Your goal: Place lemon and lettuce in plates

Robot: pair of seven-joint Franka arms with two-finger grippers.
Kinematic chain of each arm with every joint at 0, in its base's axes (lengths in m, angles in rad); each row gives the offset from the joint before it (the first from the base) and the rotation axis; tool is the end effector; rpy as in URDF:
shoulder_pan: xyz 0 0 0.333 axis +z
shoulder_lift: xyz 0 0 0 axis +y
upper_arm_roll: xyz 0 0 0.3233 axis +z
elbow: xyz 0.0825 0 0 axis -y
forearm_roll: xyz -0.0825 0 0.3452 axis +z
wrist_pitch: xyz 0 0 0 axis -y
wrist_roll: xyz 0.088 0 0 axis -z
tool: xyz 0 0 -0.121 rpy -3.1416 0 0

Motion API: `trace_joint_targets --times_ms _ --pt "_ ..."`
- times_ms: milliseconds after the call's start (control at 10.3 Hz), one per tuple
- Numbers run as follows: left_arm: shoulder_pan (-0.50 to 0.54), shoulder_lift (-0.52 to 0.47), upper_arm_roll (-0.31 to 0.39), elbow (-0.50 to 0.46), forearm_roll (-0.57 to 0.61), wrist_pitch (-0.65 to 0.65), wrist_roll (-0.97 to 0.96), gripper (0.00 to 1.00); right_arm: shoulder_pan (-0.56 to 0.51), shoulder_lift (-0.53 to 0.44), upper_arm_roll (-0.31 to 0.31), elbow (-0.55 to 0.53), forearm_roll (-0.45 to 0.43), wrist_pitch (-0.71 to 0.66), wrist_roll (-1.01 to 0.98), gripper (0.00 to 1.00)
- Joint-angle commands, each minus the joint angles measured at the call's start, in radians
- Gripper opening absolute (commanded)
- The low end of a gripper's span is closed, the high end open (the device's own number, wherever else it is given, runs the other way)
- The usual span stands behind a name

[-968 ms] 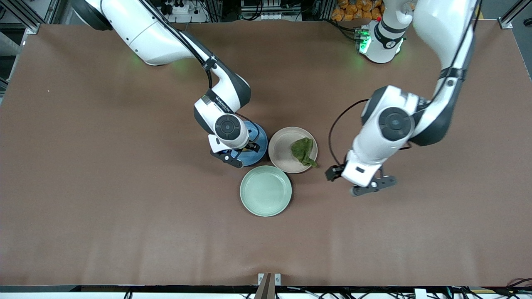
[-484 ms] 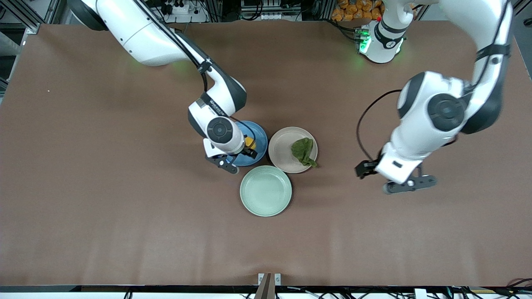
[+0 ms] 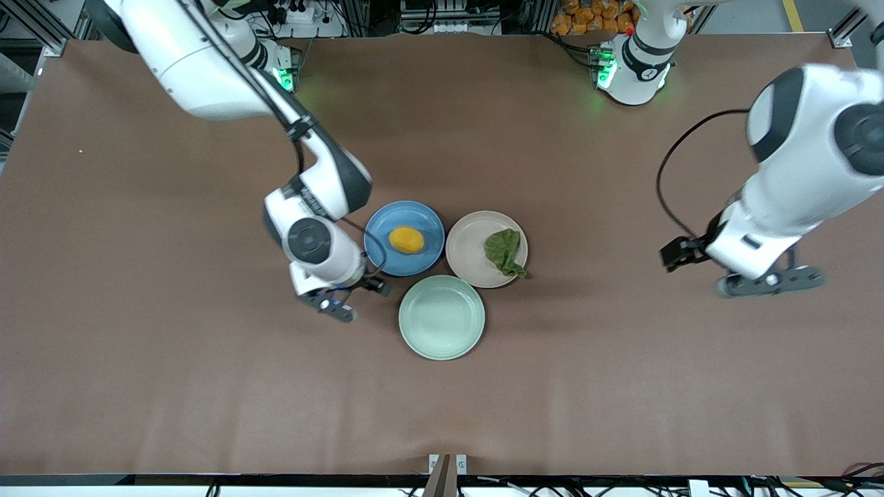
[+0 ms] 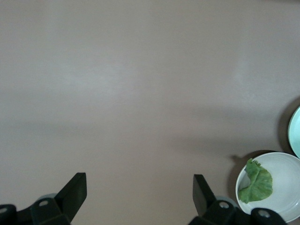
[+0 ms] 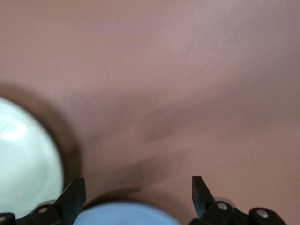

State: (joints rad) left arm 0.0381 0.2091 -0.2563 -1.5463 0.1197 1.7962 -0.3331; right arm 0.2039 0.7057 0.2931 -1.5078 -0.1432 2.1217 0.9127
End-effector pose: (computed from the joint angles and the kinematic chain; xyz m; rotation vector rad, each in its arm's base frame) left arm 0.5853 -0.1035 0.5363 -3.0870 -0.1506 -0.0984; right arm 0.6136 0.2851 0.2707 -3.0616 0.6166 0.1434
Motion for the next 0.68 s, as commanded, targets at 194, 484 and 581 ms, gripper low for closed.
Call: trace_joint_targets --times_ms 194,484,581 --pt "0.042 -0.155 -0.007 -0.023 -0.035 -0.102 0.028 1.00 -0.168 -0.006 0.015 -0.015 -0.024 -0.022 -0.288 1.00" --pt "0.069 -0.223 0.000 -0.023 -0.078 -0.144 0.034 1.00 -0.260 -0.009 0.012 -0.054 -0.032 0.003 -0.463 1.00" --pt "0.063 -0.244 0.003 -0.028 -0.080 -0.156 0.037 1.00 -0.262 -0.021 0.012 -0.073 -0.032 0.001 -0.465 1.00"
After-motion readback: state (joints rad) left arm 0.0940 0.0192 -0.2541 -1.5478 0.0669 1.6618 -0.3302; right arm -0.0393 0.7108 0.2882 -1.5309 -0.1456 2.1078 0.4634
